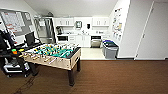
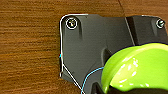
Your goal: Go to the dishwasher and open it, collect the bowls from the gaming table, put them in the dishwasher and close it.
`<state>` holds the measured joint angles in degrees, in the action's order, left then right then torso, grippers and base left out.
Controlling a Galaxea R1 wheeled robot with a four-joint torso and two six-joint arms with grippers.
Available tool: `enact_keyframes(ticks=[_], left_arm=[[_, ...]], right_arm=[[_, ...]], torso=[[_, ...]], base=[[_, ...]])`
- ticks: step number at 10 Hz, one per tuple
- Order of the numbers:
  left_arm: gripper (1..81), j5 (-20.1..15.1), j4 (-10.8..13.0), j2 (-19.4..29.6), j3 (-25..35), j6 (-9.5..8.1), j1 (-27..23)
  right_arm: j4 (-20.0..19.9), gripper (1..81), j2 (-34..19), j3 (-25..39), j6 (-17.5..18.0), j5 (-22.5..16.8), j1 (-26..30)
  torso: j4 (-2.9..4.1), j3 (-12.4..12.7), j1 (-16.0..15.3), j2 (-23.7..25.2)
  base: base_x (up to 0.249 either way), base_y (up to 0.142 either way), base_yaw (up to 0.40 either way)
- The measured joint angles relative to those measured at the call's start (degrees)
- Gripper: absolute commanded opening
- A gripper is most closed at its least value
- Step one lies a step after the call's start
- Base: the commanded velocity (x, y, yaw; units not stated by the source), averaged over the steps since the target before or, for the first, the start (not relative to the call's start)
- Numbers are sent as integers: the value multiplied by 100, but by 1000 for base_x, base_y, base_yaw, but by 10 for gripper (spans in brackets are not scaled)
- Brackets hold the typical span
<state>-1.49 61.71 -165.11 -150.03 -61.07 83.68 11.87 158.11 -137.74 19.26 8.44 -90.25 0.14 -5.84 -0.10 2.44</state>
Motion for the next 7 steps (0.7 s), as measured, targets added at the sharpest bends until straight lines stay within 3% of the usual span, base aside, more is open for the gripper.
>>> enact_keyframes(ticks=[7], left_arm=[[10,0,2,4,9,0,-2]], right_arm=[[0,10,5,-5,0,5,-5]], torso=[[0,0,0,0]], base=[[160,0,0]])
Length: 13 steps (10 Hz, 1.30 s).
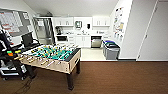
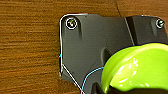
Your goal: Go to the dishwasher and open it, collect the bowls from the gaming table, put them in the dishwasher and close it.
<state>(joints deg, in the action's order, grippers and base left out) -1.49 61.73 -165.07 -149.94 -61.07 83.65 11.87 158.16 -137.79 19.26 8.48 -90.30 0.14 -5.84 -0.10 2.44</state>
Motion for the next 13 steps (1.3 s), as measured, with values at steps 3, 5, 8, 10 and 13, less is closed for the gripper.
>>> enact_keyframes(ticks=[3,5,8,10,13], left_arm=[[10,-5,0,13,-2,0,2],[10,-7,1,11,-15,0,0],[10,0,1,-12,0,0,0],[10,1,1,-15,2,0,2],[10,1,1,-17,2,0,2]], right_arm=[[0,10,33,0,0,-5,-2],[0,10,27,5,0,-2,0],[0,10,24,0,0,-2,-2],[2,10,22,0,0,0,-2],[0,10,20,0,0,2,-2]], torso=[[0,0,2,0],[0,0,0,0],[0,0,2,0],[0,0,0,0],[0,0,-2,0]], base=[[161,-68,0],[162,-71,0],[163,-75,0],[166,-77,0],[167,-77,0]])
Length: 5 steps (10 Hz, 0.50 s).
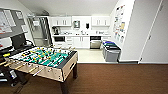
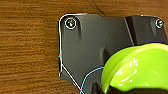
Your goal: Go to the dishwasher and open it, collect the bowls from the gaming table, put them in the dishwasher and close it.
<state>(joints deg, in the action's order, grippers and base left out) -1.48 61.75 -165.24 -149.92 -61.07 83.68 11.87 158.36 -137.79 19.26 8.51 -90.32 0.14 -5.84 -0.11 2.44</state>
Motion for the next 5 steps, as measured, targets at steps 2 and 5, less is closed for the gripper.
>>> enact_keyframes(ticks=[2,5], left_arm=[[10,-1,0,5,-2,0,0],[10,0,0,2,-2,0,0]], right_arm=[[2,10,18,0,0,0,0],[2,10,22,0,0,-2,0]], torso=[[0,0,0,0],[0,0,0,0]], base=[[168,-78,0],[168,-81,0]])
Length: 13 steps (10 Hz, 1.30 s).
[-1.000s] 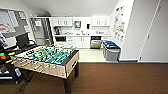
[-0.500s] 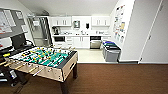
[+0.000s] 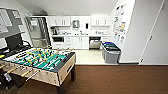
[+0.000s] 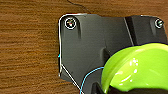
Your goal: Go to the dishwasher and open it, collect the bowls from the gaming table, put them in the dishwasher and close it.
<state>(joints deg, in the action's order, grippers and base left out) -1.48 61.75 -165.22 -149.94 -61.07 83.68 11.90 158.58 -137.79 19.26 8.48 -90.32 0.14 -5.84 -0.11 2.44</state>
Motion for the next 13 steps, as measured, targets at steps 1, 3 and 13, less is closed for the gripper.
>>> enact_keyframes(ticks=[1,3,13], left_arm=[[10,0,0,2,0,0,0],[10,0,2,0,0,0,0],[10,0,16,4,0,0,-7]], right_arm=[[0,10,5,-2,0,0,0],[0,10,16,-27,0,2,2],[0,10,38,-33,0,-2,20]], torso=[[0,0,0,0],[0,0,0,0],[0,0,-2,-2]], base=[[168,-81,0],[168,-81,0],[169,-77,0]])
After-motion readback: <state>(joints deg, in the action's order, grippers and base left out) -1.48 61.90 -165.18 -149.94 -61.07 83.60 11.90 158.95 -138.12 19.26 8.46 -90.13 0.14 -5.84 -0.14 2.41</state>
